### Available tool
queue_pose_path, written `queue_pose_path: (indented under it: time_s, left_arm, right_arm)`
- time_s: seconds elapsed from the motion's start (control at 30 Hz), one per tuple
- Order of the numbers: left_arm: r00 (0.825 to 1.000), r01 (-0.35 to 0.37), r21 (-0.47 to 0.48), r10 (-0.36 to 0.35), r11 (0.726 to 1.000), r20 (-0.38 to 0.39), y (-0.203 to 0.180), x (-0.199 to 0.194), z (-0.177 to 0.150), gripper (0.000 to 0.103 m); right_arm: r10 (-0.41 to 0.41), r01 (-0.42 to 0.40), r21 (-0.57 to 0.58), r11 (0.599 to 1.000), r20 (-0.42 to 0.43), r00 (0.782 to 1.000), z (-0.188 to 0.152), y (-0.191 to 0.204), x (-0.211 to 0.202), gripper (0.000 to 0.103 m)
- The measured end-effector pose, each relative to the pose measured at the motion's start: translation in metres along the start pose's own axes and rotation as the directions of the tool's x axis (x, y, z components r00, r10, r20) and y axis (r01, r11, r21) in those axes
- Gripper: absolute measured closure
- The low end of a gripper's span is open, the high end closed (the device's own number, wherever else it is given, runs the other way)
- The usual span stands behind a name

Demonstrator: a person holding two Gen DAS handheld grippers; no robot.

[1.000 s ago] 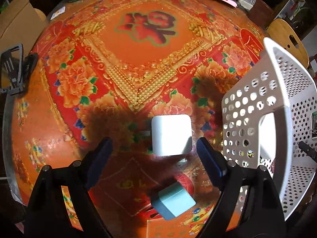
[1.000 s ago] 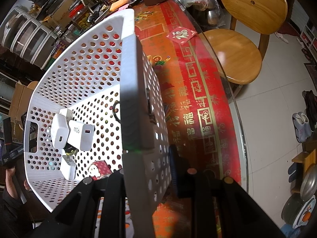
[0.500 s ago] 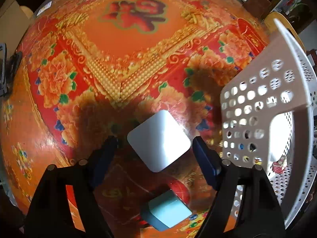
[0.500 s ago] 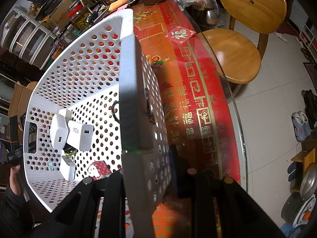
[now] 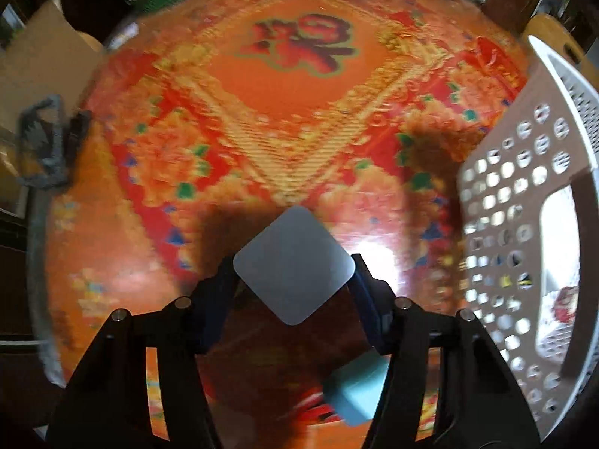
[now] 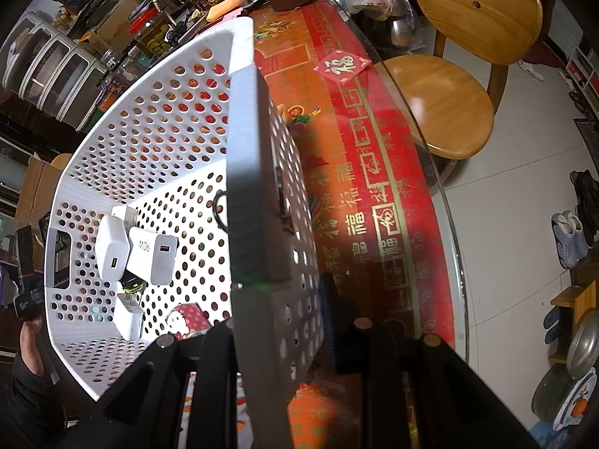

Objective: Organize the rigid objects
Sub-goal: 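Return the left tool and grasp another white square charger, then carry the white charger over the basket with the left tool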

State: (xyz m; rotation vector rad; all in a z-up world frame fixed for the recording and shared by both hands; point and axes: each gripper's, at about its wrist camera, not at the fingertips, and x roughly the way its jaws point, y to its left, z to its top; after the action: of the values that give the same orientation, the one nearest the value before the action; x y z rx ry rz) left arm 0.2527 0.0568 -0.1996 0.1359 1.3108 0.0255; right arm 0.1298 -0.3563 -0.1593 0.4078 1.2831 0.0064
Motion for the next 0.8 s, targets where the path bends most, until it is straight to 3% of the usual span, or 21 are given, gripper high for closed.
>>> queue_pose_path:
  time_s: [0.13, 0.4, 0.57, 0.8]
  left_arm:
    - [0.994, -0.103, 0.026, 0.102, 0.994, 0.025, 0.005, -0.019, -0.003, 0.047]
    - [0.977, -0.198, 0.032, 0.194, 0.98, 0.087, 0.002, -0.077, 0.001, 0.047]
    - [0.977, -0.187, 0.043, 0.181, 0.981, 0.109, -0.02, -0.114, 0.0, 0.047]
    - [0.981, -0.139, 0.113, 0.121, 0.984, 0.153, -0.087, -0.151, 0.003, 0.047]
  right_arm:
    - [0.005, -0.005, -0.005, 1.0, 0.0, 1.0, 0.0, 0.0, 0.0, 0.082]
    - [0.006, -0.006, -0.014, 1.0, 0.0, 1.0, 0.001, 0.001, 0.0, 0.082]
    - [0.006, -0.006, -0.017, 1.0, -0.001, 1.0, 0.001, 0.002, 0.0, 0.081]
    - [0.006, -0.006, -0.016, 1.0, -0.001, 1.0, 0.001, 0.002, 0.0, 0.081]
